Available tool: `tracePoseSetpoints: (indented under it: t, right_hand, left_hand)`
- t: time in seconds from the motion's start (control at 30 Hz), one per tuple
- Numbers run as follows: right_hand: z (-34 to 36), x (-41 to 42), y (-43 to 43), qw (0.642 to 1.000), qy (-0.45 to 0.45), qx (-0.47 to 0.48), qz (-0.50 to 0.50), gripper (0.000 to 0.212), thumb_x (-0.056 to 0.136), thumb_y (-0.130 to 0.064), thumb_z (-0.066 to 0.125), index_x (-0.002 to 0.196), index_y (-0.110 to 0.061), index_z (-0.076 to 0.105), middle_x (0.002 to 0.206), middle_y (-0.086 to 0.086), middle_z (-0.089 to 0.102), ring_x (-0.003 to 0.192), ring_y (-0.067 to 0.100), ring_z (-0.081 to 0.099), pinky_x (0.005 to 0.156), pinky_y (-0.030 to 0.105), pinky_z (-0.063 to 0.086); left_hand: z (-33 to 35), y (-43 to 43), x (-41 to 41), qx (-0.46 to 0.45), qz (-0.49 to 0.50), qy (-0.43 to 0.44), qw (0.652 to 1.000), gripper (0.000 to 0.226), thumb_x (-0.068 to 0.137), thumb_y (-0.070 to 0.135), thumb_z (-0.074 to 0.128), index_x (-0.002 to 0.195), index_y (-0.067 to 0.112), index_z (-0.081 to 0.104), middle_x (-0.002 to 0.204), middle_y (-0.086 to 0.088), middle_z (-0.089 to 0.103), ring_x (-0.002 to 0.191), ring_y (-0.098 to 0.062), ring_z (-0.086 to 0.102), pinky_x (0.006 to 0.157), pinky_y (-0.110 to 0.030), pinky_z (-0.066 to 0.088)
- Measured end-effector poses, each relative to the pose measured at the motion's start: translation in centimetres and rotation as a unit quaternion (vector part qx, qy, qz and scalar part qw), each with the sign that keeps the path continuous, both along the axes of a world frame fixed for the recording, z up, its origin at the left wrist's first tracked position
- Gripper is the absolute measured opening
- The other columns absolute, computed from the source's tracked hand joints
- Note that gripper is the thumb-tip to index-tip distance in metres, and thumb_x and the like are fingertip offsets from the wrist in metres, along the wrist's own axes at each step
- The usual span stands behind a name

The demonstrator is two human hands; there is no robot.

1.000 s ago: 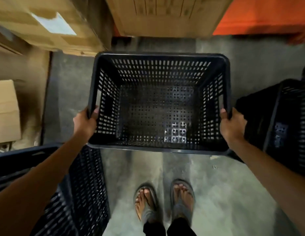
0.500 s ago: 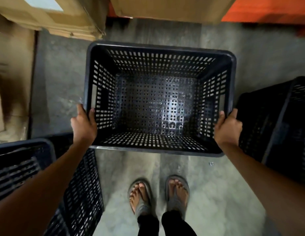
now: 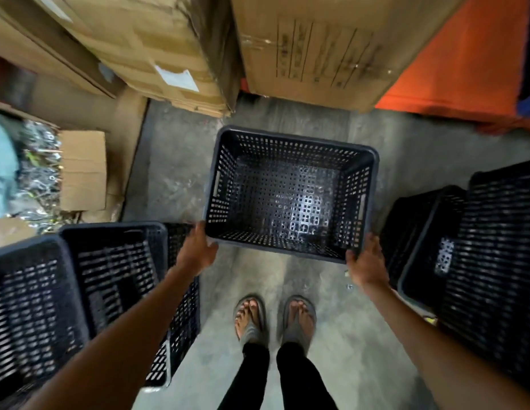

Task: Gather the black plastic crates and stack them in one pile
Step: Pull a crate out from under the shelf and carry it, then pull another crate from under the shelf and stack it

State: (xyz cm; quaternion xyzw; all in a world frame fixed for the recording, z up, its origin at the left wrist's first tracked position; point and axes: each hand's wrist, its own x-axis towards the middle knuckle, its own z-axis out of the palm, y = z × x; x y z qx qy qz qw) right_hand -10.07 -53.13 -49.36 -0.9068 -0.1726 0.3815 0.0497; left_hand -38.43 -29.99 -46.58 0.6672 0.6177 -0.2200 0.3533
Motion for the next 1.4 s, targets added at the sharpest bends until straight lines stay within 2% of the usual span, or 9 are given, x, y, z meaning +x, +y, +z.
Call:
tracePoseSetpoints:
  t: [0.1, 0.17, 0.33, 0.4, 0.57, 0.73, 1.07, 1.27, 1.4]
  right_hand:
    - [9.3, -3.8, 0.7, 0.992, 0.057, -0.03, 0.11, 0.07, 0.097, -0.03, 0.048, 0.154, -0.006, 0.015, 0.162, 0.016, 0.01, 0.15, 0.028, 0.012, 0.118, 0.036, 0.025]
    - [22.1, -6.2, 1.7, 0.982, 0.069, 0.012, 0.178, 0.069, 0.097, -0.031, 0.048, 0.154, -0.008, 0.017, 0.163, 0.014, 0.011, 0.15, 0.026, 0.012, 0.118, 0.035, 0.024]
    - [29.7, -8.8, 5.3, 0.973, 0.085, 0.058, 0.207, 0.065, 0.095, -0.031, 0.05, 0.151, -0.009, 0.026, 0.157, 0.014, 0.031, 0.142, 0.029, 0.036, 0.113, 0.034, 0.033]
    - [36.0, -9.1, 7.4, 0.967, 0.07, 0.098, 0.224, 0.065, 0.095, -0.031, 0.049, 0.152, -0.011, 0.025, 0.155, 0.014, 0.035, 0.138, 0.029, 0.042, 0.108, 0.035, 0.036]
    - [46.1, -8.3, 16.1, 0.946, 0.039, 0.181, 0.264, 0.065, 0.099, -0.034, 0.046, 0.154, -0.013, 0.019, 0.161, 0.008, 0.022, 0.146, 0.025, 0.027, 0.116, 0.037, 0.028]
    - [52.4, -7.4, 24.1, 0.932, 0.009, 0.244, 0.267, 0.065, 0.099, -0.036, 0.045, 0.155, -0.017, 0.018, 0.162, 0.003, 0.019, 0.147, 0.023, 0.027, 0.116, 0.038, 0.029]
    - [51.9, -4.3, 39.5, 0.905, -0.076, 0.286, 0.305, 0.059, 0.098, -0.034, 0.042, 0.152, -0.017, 0.025, 0.161, 0.002, 0.022, 0.148, 0.019, 0.025, 0.115, 0.035, 0.03]
    - [45.7, -2.4, 54.3, 0.92, -0.096, 0.271, 0.268, 0.06, 0.101, -0.038, 0.035, 0.152, -0.007, 0.025, 0.16, 0.009, 0.024, 0.147, 0.024, 0.026, 0.115, 0.033, 0.027]
    - [42.3, -0.9, 64.7, 0.936, -0.085, 0.273, 0.206, 0.056, 0.104, -0.034, 0.029, 0.146, 0.001, 0.033, 0.152, 0.02, 0.037, 0.141, 0.031, 0.036, 0.111, 0.034, 0.031]
  left_hand:
    - [9.1, -3.2, 0.1, -0.031, -0.006, 0.006, 0.999, 0.061, 0.086, 0.021, 0.059, 0.142, 0.007, 0.039, 0.134, -0.024, 0.055, 0.123, -0.041, 0.054, 0.098, -0.041, 0.044]
    - [21.9, -5.3, -0.9, -0.01, 0.043, -0.023, 0.999, 0.059, 0.086, 0.021, 0.06, 0.141, 0.009, 0.043, 0.133, -0.021, 0.058, 0.122, -0.037, 0.056, 0.099, -0.039, 0.045]
    - [29.4, -5.2, 0.2, 0.003, 0.105, -0.064, 0.992, 0.045, 0.087, 0.017, 0.06, 0.13, 0.005, 0.052, 0.124, -0.023, 0.062, 0.117, -0.038, 0.059, 0.097, -0.041, 0.048]
    - [36.4, -3.5, 0.1, 0.039, 0.116, -0.079, 0.989, 0.047, 0.088, 0.018, 0.059, 0.133, 0.007, 0.051, 0.127, -0.022, 0.061, 0.118, -0.037, 0.058, 0.098, -0.038, 0.048]
    - [47.6, 4.0, 0.2, 0.133, 0.142, -0.144, 0.97, 0.049, 0.088, 0.019, 0.058, 0.134, 0.005, 0.048, 0.13, -0.025, 0.058, 0.121, -0.036, 0.056, 0.1, -0.041, 0.045]
    - [54.5, 9.8, 0.3, 0.197, 0.15, -0.17, 0.954, 0.048, 0.09, 0.025, 0.056, 0.135, 0.009, 0.051, 0.137, -0.017, 0.057, 0.126, -0.034, 0.054, 0.099, -0.034, 0.042]
    - [54.4, 24.9, -0.5, 0.227, 0.255, -0.226, 0.912, 0.055, 0.092, 0.03, 0.051, 0.142, 0.007, 0.041, 0.139, -0.018, 0.054, 0.128, -0.034, 0.05, 0.1, -0.035, 0.041]
    - [47.1, 40.2, 1.6, 0.229, 0.288, -0.236, 0.899, 0.062, 0.097, 0.035, 0.045, 0.148, 0.004, 0.03, 0.15, -0.019, 0.041, 0.137, -0.036, 0.041, 0.108, -0.038, 0.035]
    - [42.2, 48.3, 4.1, 0.254, 0.339, -0.235, 0.875, 0.057, 0.099, 0.043, 0.038, 0.134, -0.002, 0.045, 0.136, -0.023, 0.053, 0.124, -0.039, 0.051, 0.093, -0.038, 0.041]
